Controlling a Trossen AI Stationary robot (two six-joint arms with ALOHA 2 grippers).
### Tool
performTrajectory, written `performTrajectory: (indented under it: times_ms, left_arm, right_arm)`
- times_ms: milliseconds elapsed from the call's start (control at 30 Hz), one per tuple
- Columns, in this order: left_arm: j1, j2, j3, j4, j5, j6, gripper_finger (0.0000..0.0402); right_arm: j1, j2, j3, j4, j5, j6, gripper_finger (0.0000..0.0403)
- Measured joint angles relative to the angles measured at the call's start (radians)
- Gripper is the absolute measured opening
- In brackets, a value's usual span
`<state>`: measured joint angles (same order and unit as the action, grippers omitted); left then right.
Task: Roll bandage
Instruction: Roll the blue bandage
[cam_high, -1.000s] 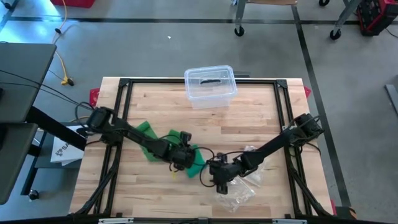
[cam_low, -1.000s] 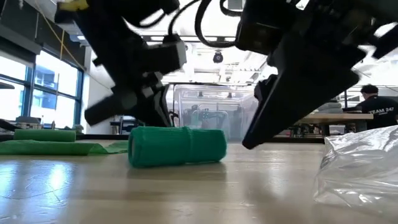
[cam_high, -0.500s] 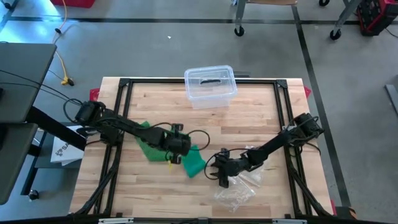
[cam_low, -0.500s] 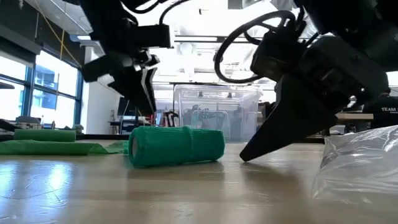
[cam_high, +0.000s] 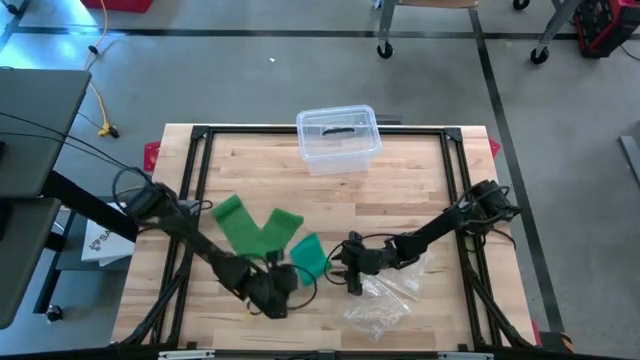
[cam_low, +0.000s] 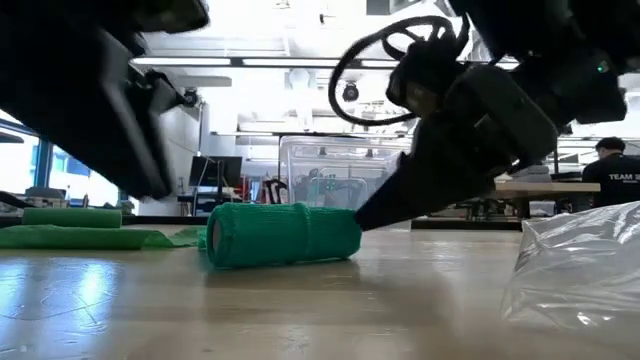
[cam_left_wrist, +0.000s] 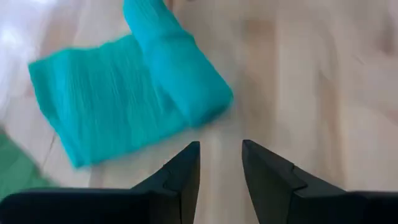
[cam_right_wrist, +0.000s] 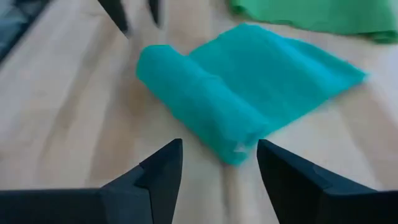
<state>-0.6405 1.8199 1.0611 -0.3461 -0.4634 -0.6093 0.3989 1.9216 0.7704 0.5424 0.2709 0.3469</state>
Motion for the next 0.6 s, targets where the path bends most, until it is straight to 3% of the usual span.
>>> performTrajectory:
  times_ms: [133,267,433,600]
  left_arm:
    - [0.017,0.111,0.0,0.164,-0.024,0.028,0.0105]
    - [0.054,0.138,0.002,0.241,0.044,0.099,0.0103]
    - [0.079,0.102,0.0,0.196,0.033,0.162,0.0103]
    - [0.083,0.065,-0.002,0.076,-0.066,0.173,0.0103]
  right_arm:
    - [-0.002,0.054,0.008,0.054,-0.074,0.011,0.0201]
    - [-0.001,0.087,0.051,0.039,-0.058,-0.009,0.0201]
    - [-0.002,0.086,0.063,0.02,-0.017,0.019,0.0191]
    - [0.005,0.078,0.062,0.024,-0.026,0.022,0.0126]
